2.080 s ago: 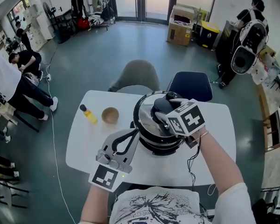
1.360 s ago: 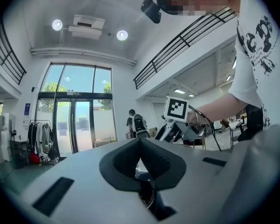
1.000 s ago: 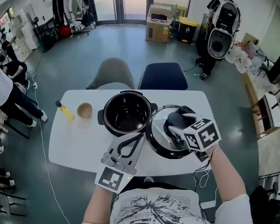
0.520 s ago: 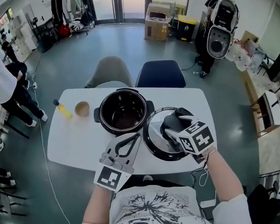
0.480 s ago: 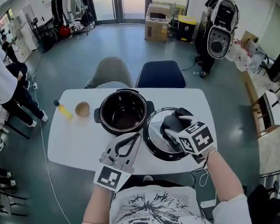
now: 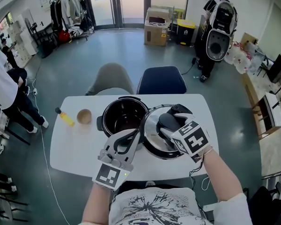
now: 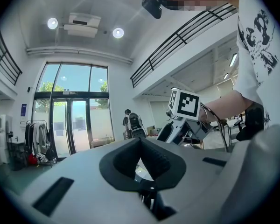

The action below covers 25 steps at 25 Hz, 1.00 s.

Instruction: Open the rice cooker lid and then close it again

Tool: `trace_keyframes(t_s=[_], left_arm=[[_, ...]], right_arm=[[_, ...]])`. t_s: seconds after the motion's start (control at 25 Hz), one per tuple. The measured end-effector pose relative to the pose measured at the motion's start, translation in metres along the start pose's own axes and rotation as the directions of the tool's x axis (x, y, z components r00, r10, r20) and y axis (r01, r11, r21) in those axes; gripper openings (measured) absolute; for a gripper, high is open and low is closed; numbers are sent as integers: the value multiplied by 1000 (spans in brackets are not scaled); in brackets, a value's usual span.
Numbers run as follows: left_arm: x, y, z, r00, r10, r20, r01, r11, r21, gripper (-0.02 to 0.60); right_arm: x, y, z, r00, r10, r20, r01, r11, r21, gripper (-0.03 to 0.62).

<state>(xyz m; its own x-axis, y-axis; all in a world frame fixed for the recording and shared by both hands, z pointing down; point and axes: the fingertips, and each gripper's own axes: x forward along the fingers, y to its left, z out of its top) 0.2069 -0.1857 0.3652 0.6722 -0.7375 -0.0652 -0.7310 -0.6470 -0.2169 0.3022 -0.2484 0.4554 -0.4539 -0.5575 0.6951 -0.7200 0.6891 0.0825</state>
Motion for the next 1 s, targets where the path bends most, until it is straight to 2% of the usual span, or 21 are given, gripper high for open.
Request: trace_keyframes(t_s=[0.2, 0.48, 0.76, 1.0], left_arm=[[-12, 40, 5, 999, 31, 16, -31, 999, -18, 14], [-39, 120, 11, 998, 68, 16, -68, 998, -20, 14], [-62, 186, -7, 995, 97, -2, -97, 995, -33, 14], [-78, 223, -31, 996, 93, -13, -94, 994, -54, 14]], right_arm=[[19, 12, 38, 1000, 6, 8, -6, 1000, -23, 295], [59, 45, 105, 999, 48, 10, -47, 998, -45, 295], [109, 78, 149, 996, 85, 4, -84, 995, -53, 295], [154, 101, 163, 993, 112, -22, -113, 992, -51, 295]])
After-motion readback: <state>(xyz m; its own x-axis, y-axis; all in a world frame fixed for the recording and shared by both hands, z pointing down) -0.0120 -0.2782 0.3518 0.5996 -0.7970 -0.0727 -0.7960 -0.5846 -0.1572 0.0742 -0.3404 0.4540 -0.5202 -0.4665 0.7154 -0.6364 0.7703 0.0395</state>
